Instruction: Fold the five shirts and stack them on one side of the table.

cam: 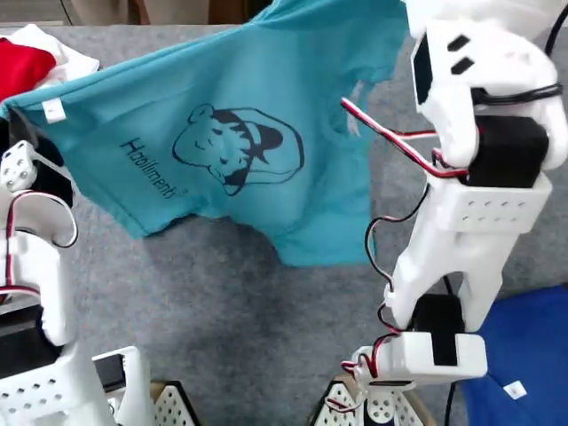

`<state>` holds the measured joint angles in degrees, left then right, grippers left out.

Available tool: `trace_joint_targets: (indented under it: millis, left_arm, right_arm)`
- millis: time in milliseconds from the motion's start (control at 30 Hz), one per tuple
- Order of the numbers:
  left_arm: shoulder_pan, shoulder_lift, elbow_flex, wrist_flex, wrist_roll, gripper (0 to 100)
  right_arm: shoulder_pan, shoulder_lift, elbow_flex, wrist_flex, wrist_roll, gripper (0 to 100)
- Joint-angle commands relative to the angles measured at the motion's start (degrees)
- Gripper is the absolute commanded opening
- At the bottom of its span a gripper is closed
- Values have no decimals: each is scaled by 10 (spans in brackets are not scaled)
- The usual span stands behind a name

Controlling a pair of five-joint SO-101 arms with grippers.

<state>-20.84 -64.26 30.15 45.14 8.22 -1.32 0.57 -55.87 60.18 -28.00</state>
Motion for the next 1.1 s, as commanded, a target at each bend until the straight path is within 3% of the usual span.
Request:
trace_joint_targets:
  millis: [0, 300, 567, 800, 1067]
  left_arm:
    - [-8, -2, -15, -15, -13, 20]
    - [-40, -7, -34, -82, -20, 20]
    - [-71, -8, -120, -76, -20, 20]
    - [-65, -65, -153, 51, -19, 20]
    - [-65, -145, -166, 119, -18, 19]
  right_arm:
    - [13, 3, 9, -40, 7, 5]
    - [13, -2, 29, -55, 7, 5]
    - [13, -100, 15, -27, 7, 5]
    - [12, -188, 15, 27, 7, 5]
    - [9, -269, 11, 81, 4, 5]
